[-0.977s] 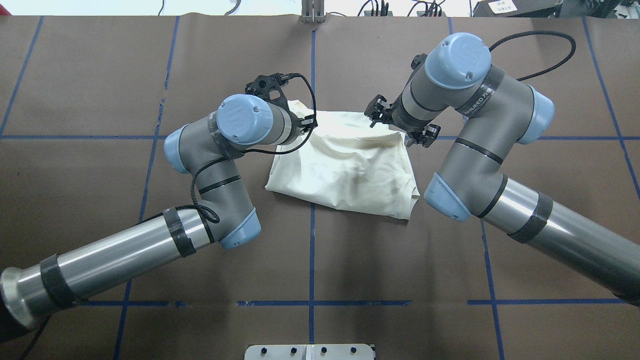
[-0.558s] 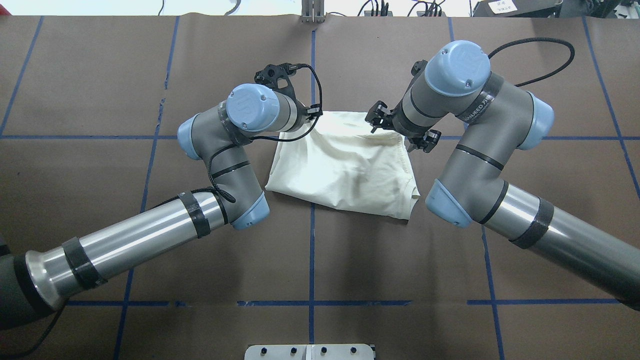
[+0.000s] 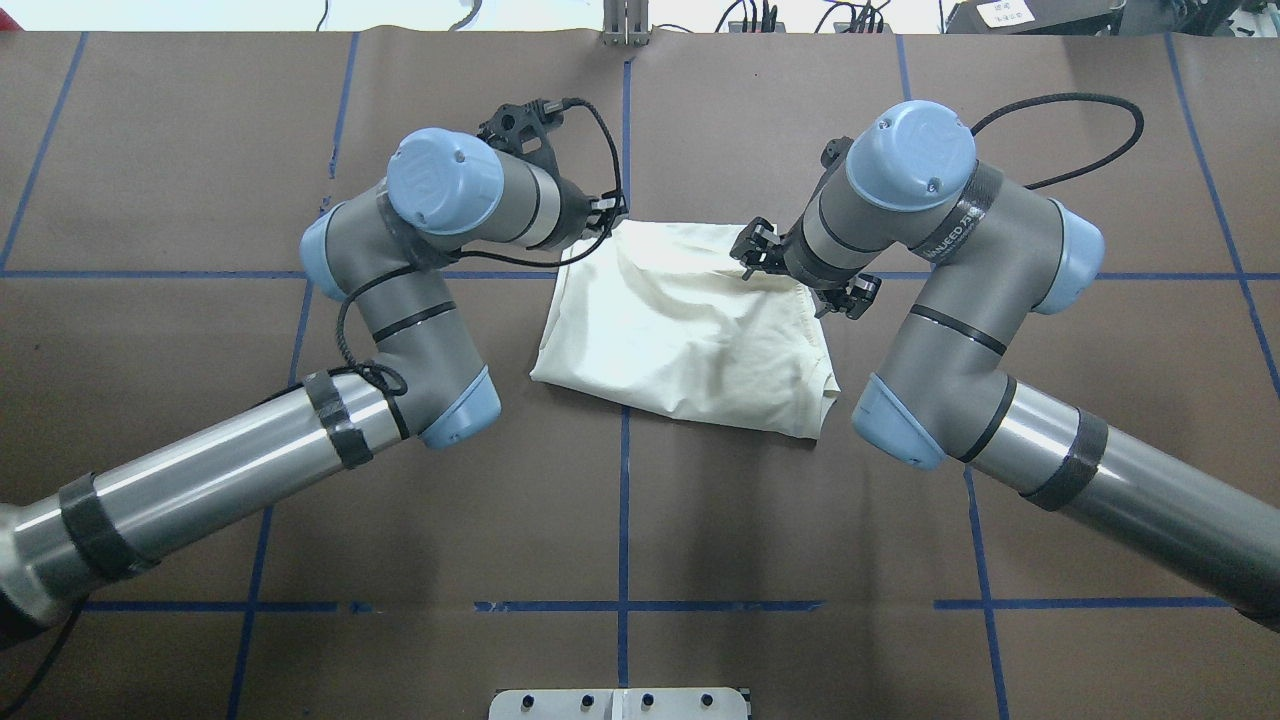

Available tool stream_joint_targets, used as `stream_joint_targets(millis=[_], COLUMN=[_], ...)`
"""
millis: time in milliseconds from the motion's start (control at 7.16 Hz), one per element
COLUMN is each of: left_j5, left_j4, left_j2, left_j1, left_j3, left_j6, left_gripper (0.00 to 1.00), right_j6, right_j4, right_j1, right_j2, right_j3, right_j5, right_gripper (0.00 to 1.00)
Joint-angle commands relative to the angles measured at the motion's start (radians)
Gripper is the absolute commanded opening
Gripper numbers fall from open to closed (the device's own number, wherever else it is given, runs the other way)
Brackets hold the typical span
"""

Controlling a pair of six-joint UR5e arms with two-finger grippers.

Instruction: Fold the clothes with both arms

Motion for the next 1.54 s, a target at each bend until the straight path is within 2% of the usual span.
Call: stream_joint_targets(millis=[0, 558, 838, 1396], left_j5=[0.008, 0.046, 0.051, 0.028], left_j4=[0.11, 0.125, 0.123, 0.128], left_j2=[0.087, 0.165, 0.202, 0.225], left_j1=[0.075, 0.106, 0.076, -0.03], left_j3=[-0.16, -0.194, -0.198, -0.229], left_j6=[-0.068, -0.063, 0.049, 0.066], left_gripper=[0.0, 0.0, 0.0, 0.0], right_j6=[0.002, 0.003, 0.003, 0.035], right_j4=[0.0, -0.002, -0.002, -0.002], right_j1=[-0.002, -0.001, -0.002, -0.024], right_j2=[0.004, 0.001, 0.0, 0.024], right_j3=[0.003, 0.015, 0.021, 0.004], right_j5=[-0.001, -0.001, -0.001, -0.009], right_gripper=[1.0, 1.0, 1.0, 1.0])
